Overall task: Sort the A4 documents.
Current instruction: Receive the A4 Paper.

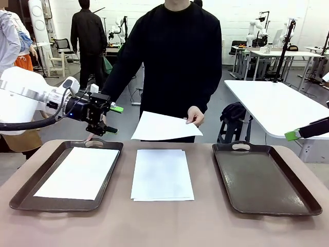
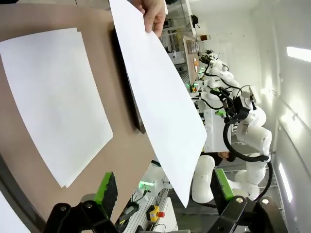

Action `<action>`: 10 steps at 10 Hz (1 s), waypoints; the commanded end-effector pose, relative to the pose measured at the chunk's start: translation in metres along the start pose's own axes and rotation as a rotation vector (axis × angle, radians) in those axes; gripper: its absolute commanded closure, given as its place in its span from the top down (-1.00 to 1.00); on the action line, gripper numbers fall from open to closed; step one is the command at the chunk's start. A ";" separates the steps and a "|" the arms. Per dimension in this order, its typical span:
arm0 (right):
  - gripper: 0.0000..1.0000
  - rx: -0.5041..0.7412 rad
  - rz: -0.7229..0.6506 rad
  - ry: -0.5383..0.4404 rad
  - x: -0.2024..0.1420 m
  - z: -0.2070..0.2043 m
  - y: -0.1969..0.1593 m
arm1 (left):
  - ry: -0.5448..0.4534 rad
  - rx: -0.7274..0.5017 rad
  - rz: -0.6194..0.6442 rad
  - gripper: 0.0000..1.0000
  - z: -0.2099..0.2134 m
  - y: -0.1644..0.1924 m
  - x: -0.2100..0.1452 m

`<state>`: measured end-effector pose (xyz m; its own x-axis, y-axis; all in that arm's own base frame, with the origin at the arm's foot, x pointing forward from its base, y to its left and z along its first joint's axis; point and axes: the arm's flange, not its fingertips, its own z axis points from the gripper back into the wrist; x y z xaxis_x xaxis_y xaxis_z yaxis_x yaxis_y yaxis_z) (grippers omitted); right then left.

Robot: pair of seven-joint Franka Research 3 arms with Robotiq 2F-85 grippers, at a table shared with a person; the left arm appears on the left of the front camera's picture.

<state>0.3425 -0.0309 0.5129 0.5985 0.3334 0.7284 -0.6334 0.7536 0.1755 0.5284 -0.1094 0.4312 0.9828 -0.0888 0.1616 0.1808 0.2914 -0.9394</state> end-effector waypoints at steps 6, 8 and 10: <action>1.00 0.019 -0.004 -0.008 -0.001 -0.002 -0.002 | 0.026 -0.101 0.128 1.00 -0.063 0.010 0.049; 1.00 0.019 -0.004 -0.008 -0.001 -0.002 -0.002 | 0.031 -0.125 0.161 1.00 -0.081 0.012 0.057; 1.00 0.019 -0.004 -0.008 -0.001 -0.002 -0.002 | 0.031 -0.127 0.196 1.00 -0.091 0.018 0.062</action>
<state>0.3425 -0.0309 0.5129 0.5985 0.3334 0.7284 -0.6334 0.7536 0.1755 0.5787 -0.1908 0.3963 0.9954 -0.0957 -0.0015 0.0173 0.1946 -0.9807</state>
